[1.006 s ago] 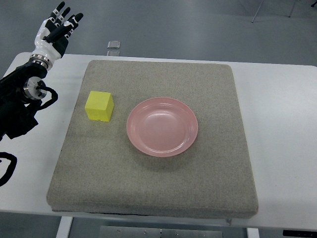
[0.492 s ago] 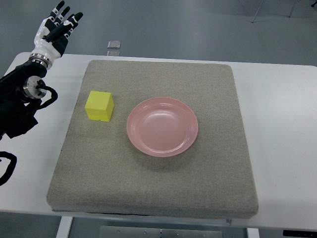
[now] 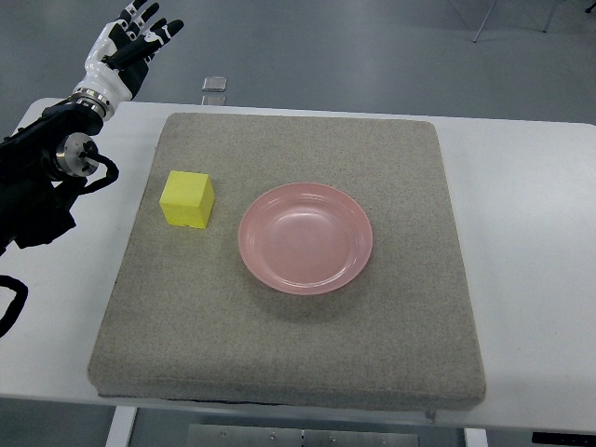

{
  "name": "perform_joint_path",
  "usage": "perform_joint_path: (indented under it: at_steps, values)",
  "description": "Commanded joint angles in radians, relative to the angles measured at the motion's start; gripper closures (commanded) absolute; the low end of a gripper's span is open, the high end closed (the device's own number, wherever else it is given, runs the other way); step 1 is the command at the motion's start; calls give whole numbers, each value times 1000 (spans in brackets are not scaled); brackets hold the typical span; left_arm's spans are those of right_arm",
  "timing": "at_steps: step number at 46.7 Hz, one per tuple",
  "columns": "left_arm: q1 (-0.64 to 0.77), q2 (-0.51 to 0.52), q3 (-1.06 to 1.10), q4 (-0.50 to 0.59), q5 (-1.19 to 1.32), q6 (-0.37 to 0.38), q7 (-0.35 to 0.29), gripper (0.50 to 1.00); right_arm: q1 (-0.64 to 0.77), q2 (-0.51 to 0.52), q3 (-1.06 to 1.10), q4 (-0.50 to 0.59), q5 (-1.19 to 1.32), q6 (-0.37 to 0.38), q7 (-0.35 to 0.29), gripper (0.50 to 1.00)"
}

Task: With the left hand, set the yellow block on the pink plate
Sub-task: 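Swing the left hand out over the yellow cube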

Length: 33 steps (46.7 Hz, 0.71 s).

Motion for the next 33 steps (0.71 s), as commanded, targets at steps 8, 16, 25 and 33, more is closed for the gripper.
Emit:
perform_joint_path:
  at_steps: [8, 16, 25, 33]
  values:
    - [-45, 83, 183, -98, 16, -2, 3, 508, 0, 0, 0, 0, -2, 0, 0, 576]
    - [-109, 166, 315, -196, 56, -2, 3, 508, 0, 0, 0, 0, 0, 0, 0, 576]
    - [-204, 252, 461, -309, 184, -1, 5, 508, 0, 0, 0, 0, 0, 0, 0, 576]
    - [-252, 317, 490, -395, 426, -2, 3, 508, 0, 0, 0, 0, 0, 0, 0, 576]
